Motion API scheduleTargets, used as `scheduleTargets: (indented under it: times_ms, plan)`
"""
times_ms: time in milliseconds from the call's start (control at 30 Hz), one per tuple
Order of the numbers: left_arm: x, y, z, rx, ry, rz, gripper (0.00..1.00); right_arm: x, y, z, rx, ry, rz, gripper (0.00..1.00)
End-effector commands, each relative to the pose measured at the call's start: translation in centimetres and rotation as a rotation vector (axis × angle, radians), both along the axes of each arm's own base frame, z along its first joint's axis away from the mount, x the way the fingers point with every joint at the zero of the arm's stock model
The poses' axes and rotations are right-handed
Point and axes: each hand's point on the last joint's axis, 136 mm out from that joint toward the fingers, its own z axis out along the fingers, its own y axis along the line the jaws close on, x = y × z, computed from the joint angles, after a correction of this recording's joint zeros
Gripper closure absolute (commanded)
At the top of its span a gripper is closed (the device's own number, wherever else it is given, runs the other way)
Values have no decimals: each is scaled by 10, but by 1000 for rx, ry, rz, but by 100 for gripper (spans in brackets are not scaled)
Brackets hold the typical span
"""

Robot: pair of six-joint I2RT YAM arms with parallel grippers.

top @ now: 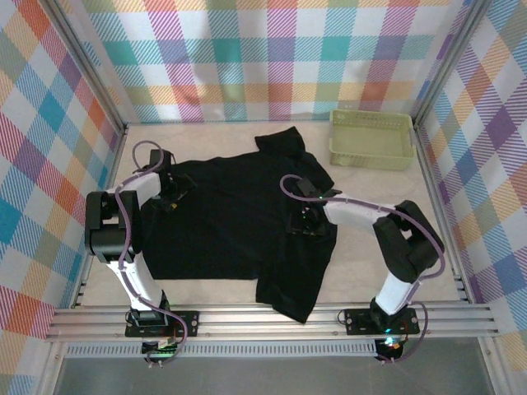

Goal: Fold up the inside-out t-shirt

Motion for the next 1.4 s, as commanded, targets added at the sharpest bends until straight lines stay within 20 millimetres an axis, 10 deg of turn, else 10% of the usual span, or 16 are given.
scheduleTargets:
  times_ms: [0,133,433,867,1367]
  plan:
    - [-36,-20,-6,9,84,-60,18,-18,-27,-3,-62,27,-83,38]
    - [-36,-28,14,3,36,-66,18,-10,-30,14,-66,-38,-39,38]
    - [39,12,93,212,-56,-19,18,72,4,99,-32,-290,109,37]
    - [109,53,47,362,87,-34,19,158,22,107,2,-384,182,36]
    - [102,68,-2,344,193,0,41,303,14,80,-188,-458,207,34]
